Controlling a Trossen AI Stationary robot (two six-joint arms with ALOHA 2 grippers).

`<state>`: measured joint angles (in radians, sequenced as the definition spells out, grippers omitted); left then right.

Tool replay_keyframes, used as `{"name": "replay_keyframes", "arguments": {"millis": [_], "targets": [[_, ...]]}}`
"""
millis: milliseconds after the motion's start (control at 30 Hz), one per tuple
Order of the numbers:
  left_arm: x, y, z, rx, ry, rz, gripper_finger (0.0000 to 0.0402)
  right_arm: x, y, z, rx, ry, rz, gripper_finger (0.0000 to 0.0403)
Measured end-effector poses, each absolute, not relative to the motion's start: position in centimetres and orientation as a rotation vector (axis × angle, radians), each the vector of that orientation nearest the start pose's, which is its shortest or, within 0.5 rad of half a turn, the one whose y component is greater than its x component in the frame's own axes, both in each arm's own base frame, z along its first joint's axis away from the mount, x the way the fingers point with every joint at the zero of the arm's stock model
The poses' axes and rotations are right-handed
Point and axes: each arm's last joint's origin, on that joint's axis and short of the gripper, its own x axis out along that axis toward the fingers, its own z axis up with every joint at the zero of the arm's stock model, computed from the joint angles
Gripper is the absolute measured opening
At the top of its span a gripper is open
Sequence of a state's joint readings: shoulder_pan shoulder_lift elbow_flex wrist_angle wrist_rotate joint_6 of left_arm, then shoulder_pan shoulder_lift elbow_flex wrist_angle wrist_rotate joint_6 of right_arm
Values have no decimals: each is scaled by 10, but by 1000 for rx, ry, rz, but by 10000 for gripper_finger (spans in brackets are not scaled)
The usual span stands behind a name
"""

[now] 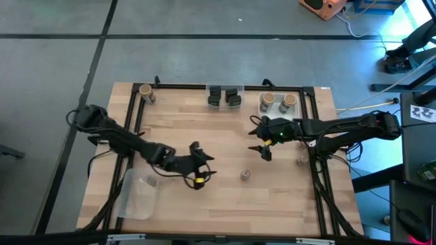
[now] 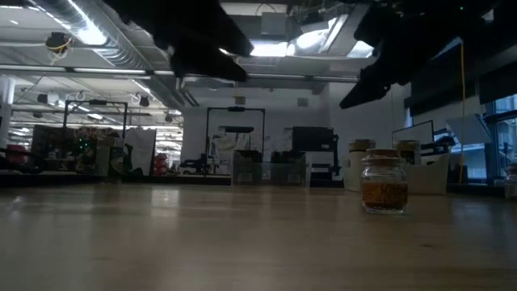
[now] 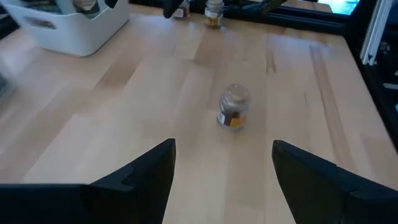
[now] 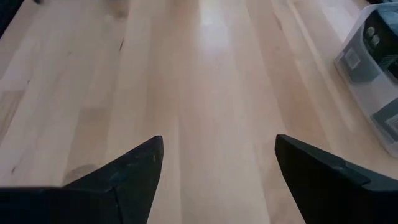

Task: Sort spices by type
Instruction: Put the left transparent seasoning bottle into the left transparent bin

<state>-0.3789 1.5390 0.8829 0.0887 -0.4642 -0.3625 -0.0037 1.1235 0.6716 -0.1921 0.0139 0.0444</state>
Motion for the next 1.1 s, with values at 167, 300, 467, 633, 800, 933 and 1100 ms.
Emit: {"name": "replay_keyframes", "arguments": {"millis": [167, 300, 467, 633, 800, 933, 1100], "targets": [[327, -94, 196, -153, 461, 138, 251, 223, 6, 224, 29, 657, -4, 308], [340, -87, 181, -172, 449, 105, 251, 214, 9, 213, 29, 670, -21, 308], [360, -84, 173, -147, 457, 115, 251, 203, 14, 202, 53, 683, -43, 308], [386, -89, 173, -73, 446, 84, 251, 193, 18, 194, 80, 691, -44, 308], [410, -95, 167, -27, 445, 72, 251, 188, 20, 188, 107, 702, -45, 308], [428, -100, 161, -28, 437, 63, 251, 186, 20, 184, 115, 712, -50, 308], [444, -102, 143, -36, 460, 65, 250, 184, 19, 181, 111, 725, -51, 308]]}}
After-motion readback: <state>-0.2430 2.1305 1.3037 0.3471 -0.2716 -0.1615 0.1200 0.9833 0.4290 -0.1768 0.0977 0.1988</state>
